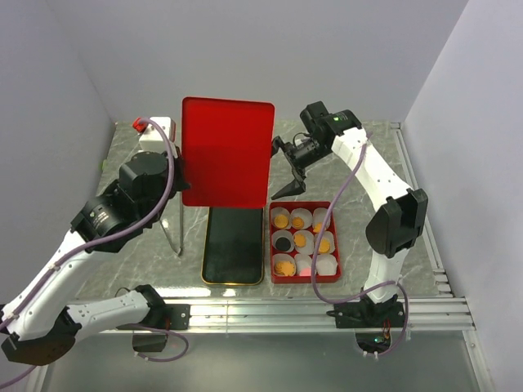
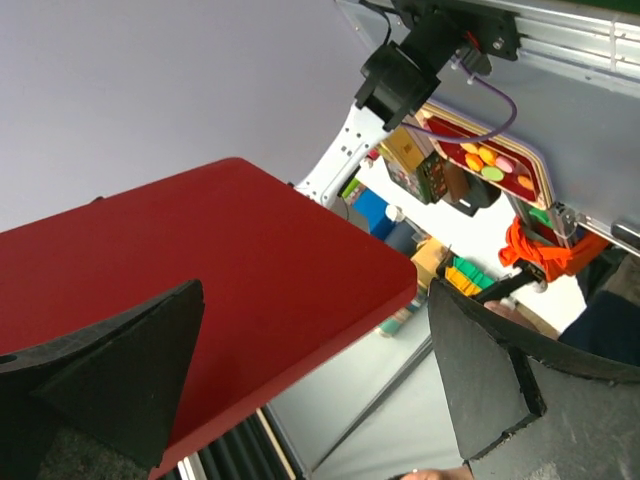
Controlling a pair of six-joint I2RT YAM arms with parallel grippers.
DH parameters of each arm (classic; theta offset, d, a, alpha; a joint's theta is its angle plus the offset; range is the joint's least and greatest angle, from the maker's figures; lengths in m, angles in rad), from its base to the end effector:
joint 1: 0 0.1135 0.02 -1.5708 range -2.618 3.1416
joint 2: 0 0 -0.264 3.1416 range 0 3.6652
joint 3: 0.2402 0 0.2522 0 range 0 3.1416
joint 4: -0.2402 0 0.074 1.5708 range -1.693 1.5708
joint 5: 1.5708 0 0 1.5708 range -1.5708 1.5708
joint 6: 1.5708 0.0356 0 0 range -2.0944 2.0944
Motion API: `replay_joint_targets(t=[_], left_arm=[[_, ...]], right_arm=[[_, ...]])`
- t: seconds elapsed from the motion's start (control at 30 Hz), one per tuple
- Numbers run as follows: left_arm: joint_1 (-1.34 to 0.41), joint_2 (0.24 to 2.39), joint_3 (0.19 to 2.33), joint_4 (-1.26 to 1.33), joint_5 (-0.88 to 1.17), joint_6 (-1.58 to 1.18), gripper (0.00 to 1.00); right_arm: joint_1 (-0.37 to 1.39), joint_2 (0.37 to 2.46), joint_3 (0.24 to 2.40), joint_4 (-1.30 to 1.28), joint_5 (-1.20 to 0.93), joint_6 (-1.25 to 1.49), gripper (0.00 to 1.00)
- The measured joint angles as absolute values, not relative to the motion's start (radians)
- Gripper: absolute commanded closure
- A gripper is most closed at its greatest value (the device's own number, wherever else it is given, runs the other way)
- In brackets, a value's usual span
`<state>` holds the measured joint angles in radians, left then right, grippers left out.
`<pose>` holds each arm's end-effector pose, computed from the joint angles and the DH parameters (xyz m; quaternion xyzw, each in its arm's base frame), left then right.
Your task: Pack the cookies
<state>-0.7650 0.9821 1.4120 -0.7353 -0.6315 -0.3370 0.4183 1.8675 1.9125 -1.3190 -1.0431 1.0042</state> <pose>0.1365 -0.1019 0.4588 -0.0166 0.7881 -0.0809 0.6100 0.3220 0.1768 0.3490 -0.1771 -0.8423 -0.4570 0.2245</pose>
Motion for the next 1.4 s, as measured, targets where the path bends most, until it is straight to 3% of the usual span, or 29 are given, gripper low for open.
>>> replay_joint_targets(t=[0.23,0.47,0.63,0.9,1.13,1.4], left_arm=[[-0.915,1.032,1.431,-0.750,-0.837,-0.310,1.00],[-1.174,1.186,1.516,-0.790,-1.194,-0.270,1.00],[-1.262,1.225,1.489,-0.645,-1.365,-0.114,1.00],[-1.275,1.159,1.393,-0.209,-1.443,0.326,1.00],[-1.283,1.119,1.426,-0.118,-1.485,0.424,1.00],[-1.336,1.179,1.426,-0.100,-1.497,0.431,1.00]], right_arm=[[0.418,1.868,1.912,-1.332,-1.092,1.001,0.00],[0.400,1.853,1.893,-1.334,-1.146,1.005,0.00],[0.373,1.820,1.867,-1.338,-1.167,1.003,0.00],[0.353,1.742,1.720,-1.342,-1.196,0.944,0.00],[0.353,1.732,1.702,-1.350,-1.194,0.930,0.00],[0.353,1.732,1.839,-1.348,-1.203,0.977,0.00]])
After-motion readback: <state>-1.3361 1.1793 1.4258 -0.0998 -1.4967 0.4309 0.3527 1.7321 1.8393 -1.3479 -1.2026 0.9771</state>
